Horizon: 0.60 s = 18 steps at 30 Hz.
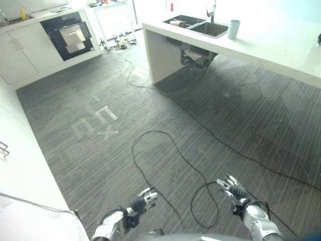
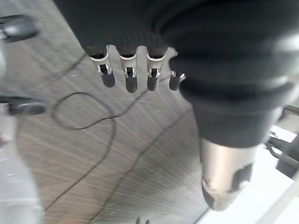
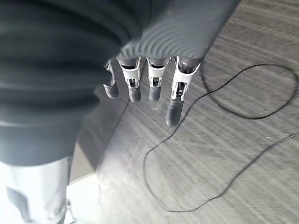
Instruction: Place the dishes in the dishwasher.
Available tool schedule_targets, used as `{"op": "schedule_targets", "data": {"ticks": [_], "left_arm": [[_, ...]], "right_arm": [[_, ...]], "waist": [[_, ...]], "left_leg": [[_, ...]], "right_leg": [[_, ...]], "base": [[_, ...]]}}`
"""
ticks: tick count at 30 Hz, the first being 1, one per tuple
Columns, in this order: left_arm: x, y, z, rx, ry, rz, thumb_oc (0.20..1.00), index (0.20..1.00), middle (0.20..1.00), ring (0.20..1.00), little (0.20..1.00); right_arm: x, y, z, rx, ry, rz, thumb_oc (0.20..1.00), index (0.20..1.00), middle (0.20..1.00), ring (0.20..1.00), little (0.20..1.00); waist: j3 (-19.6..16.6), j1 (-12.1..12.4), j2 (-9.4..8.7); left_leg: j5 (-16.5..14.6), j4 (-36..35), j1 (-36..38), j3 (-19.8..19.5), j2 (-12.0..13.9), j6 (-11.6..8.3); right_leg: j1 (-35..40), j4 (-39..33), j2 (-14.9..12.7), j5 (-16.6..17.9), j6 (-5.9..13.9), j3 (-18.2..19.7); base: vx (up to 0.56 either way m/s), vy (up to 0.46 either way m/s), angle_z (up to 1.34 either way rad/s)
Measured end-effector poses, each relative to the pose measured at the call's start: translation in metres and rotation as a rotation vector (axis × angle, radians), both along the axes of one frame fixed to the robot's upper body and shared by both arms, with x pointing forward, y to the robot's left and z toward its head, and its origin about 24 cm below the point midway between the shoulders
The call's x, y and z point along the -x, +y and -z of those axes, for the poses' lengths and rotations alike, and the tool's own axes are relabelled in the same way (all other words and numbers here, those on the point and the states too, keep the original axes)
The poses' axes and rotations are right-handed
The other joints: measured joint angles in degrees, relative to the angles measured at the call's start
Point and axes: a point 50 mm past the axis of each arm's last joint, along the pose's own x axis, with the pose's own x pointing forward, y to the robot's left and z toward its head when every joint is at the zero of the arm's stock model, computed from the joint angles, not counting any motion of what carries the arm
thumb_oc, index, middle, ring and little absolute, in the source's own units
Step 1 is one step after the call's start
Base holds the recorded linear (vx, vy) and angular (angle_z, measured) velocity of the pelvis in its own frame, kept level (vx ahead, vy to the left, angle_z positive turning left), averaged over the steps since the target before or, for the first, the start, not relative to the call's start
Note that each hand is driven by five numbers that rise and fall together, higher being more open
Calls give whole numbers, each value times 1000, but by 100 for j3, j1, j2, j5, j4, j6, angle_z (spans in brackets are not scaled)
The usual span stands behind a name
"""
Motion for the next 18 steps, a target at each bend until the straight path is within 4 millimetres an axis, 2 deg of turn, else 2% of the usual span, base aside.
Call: {"op": "schedule_targets", "data": {"ticks": [4, 9, 15, 18], "left_arm": [[10, 2, 6, -5, 55, -7, 1000, 1000, 1000, 1000, 1000], [10, 2, 7, -14, 51, -14, 1000, 1000, 1000, 1000, 1000], [6, 6, 8, -120, 32, -74, 1000, 1000, 1000, 1000, 1000], [9, 11, 10, -204, 40, -76, 1000, 1000, 1000, 1000, 1000]], "right_arm": [[7, 2, 7, -9, 46, 7, 1000, 1000, 1000, 1000, 1000], [7, 4, 7, -22, 45, -4, 1000, 1000, 1000, 1000, 1000], [9, 5, 9, -8, 61, -34, 1000, 1000, 1000, 1000, 1000], [18, 8, 17, -3, 119, -66, 1000, 1000, 1000, 1000, 1000]], "waist": [[-20, -8, -6], [-88, -10, 26], [-138, 13, 39], [-177, 21, 6]], "left_leg": [[1, 0, 5, 3, 1, 1], [1, -2, 6, 5, 0, 2], [4, -1, 5, -3, 1, 5], [3, -1, 4, -7, 2, 5]], "right_leg": [[1, 0, -1, 2, 2, 6], [0, 0, -3, 7, 7, 11], [4, 0, 0, 10, 3, 6], [7, 0, 0, 9, 3, 2]], "base": [[0, 0, 0], [0, 0, 0], [0, 0, 0], [0, 0, 0]]}}
